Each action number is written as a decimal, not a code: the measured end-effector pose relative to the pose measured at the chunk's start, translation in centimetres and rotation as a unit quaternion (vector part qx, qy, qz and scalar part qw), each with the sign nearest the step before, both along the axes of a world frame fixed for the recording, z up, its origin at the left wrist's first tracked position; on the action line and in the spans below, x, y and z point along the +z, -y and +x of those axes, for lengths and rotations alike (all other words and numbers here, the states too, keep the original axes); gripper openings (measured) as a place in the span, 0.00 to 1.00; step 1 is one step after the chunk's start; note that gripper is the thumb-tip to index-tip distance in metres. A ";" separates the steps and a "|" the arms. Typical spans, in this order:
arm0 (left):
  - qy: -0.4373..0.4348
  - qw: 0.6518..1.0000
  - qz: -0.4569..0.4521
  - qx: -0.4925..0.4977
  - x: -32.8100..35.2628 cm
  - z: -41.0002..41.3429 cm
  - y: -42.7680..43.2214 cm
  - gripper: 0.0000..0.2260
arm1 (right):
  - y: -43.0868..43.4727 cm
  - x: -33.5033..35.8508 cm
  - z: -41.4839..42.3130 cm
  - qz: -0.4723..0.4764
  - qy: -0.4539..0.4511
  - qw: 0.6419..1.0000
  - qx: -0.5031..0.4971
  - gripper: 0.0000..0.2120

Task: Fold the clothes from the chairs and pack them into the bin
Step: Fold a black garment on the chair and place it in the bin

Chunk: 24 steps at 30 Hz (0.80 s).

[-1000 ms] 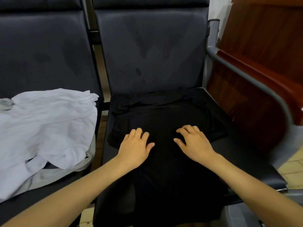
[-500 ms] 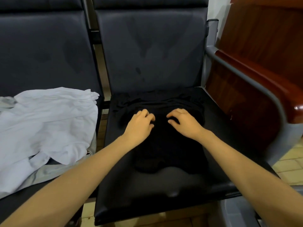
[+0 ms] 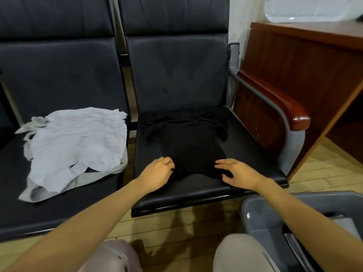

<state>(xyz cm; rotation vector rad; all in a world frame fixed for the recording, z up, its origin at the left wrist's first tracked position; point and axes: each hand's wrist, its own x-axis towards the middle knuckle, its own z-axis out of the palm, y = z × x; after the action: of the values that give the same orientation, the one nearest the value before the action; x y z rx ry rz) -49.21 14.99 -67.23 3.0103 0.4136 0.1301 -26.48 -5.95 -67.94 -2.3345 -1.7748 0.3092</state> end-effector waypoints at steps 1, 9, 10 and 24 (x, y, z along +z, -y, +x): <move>0.002 1.000 0.008 0.018 0.3 -0.1 0.7 0.13 | 0.0 0.1 -0.5 0.011 0.029 0.999 -0.012 0.18; 0.190 0.945 -0.213 0.161 8.1 -3.0 4.9 0.09 | 1.7 9.0 -5.6 0.163 -0.079 0.974 -0.135 0.05; 0.210 0.935 -0.231 0.165 9.5 -3.5 5.4 0.08 | 2.3 10.7 -6.2 0.182 -0.103 0.969 -0.132 0.03; 0.238 0.838 -0.443 0.213 13.5 -6.3 6.3 0.07 | 3.7 16.0 -7.7 0.185 -0.178 0.957 -0.135 0.08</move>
<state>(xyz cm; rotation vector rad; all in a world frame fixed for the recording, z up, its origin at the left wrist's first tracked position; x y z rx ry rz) -55.51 8.67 -53.76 1.8522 0.8012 0.5342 -34.16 -9.60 -51.96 -2.0591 -1.2105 0.3000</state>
